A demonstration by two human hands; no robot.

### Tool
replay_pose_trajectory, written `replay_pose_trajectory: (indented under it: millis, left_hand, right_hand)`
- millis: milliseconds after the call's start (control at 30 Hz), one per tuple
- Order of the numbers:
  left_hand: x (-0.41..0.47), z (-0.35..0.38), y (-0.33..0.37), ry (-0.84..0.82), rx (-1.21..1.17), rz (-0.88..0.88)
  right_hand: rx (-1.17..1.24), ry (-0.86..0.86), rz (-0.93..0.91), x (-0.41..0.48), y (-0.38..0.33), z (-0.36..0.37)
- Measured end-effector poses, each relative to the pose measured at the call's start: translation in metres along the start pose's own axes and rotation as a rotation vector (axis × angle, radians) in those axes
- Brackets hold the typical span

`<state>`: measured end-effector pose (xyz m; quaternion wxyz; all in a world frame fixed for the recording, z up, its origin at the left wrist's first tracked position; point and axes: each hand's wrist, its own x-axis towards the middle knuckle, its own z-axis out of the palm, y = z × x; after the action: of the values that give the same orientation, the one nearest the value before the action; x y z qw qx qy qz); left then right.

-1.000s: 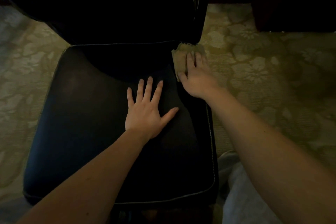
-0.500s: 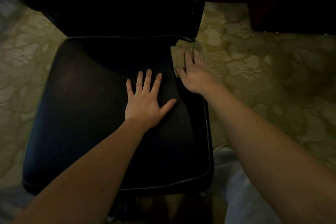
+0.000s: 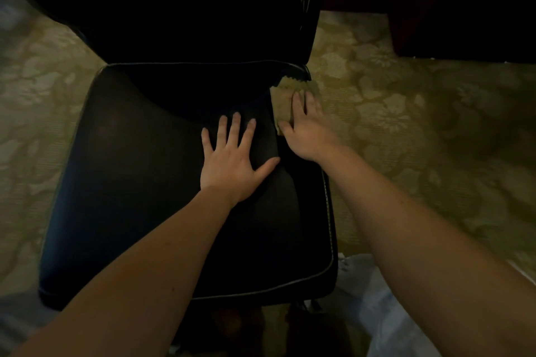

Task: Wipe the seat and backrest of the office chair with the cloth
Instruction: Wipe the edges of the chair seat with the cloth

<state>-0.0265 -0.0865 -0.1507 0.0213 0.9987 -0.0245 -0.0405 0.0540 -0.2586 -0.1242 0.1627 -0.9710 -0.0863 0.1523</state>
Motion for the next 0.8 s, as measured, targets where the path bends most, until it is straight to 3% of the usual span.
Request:
replay_pose_trajectory:
  millis: [200, 500, 800]
  left_hand:
    - [0.0, 0.0, 0.0, -0.009, -0.002, 0.008]
    - [0.0, 0.001, -0.001, -0.006, 0.0, 0.008]
    - [-0.002, 0.001, -0.002, 0.0, -0.02, 0.016]
  right_hand:
    - [0.015, 0.047, -0.024, -0.036, 0.005, 0.019]
    - [0.065, 0.005, 0.0, -0.004, 0.003, 0.004]
    - [0.042, 0.048, -0.021, -0.03, 0.01, 0.023]
